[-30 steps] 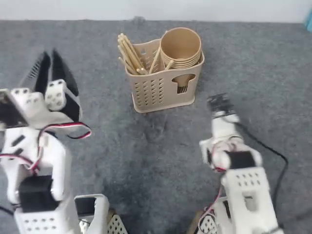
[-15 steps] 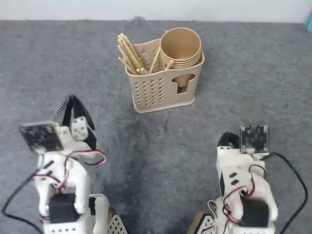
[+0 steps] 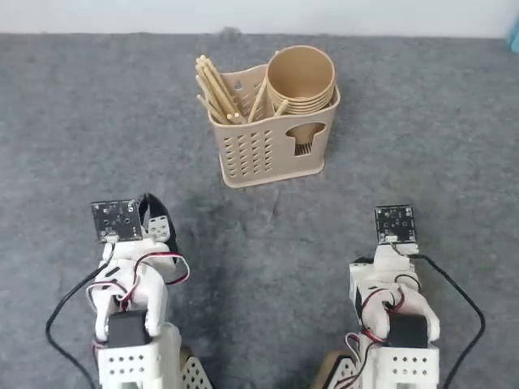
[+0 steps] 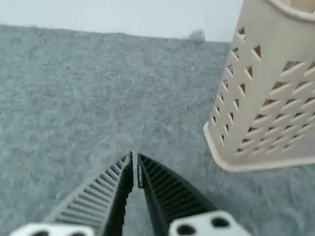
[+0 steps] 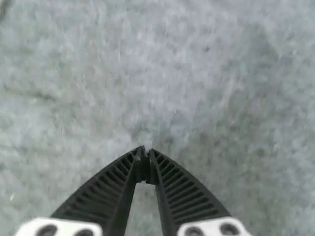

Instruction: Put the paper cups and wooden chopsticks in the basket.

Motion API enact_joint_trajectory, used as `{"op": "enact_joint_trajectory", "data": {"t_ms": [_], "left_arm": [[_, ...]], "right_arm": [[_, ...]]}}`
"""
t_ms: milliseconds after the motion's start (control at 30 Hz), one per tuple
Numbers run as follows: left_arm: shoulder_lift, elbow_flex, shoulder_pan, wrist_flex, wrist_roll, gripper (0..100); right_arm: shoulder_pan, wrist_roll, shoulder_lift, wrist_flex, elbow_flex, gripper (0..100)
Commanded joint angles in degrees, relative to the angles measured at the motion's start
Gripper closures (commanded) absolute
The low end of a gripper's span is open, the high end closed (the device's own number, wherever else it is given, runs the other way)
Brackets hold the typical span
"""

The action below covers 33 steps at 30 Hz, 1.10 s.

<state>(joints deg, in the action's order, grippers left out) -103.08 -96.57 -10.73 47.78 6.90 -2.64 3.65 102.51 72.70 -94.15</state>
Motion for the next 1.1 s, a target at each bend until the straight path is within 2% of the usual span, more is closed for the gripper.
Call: {"op": "enact_joint_trajectory", "data": {"t_ms": [0,100,233,367,1067], "left_arm": [[-1.1,0.0,1.8,7.1,-4.7,99],[-1.1,0.0,3.9,18.5,-10.1,99],[-1.1,0.0,-1.7,18.3,-16.0,99],[-1.2,0.0,-4.3,24.9,-17.0,99],[-1.1,0.0,-4.6,24.6,-16.8,99]], "right_arm": [[0.2,0.6,-0.3,2.9,0.9,99.0],[0.6,-1.4,-0.3,2.1,-1.4,99.0],[0.6,-1.6,-0.3,1.2,-2.1,99.0],[0.6,-1.6,-0.3,1.2,-2.1,99.0],[0.6,-1.6,-0.3,1.2,-2.1,99.0]]}}
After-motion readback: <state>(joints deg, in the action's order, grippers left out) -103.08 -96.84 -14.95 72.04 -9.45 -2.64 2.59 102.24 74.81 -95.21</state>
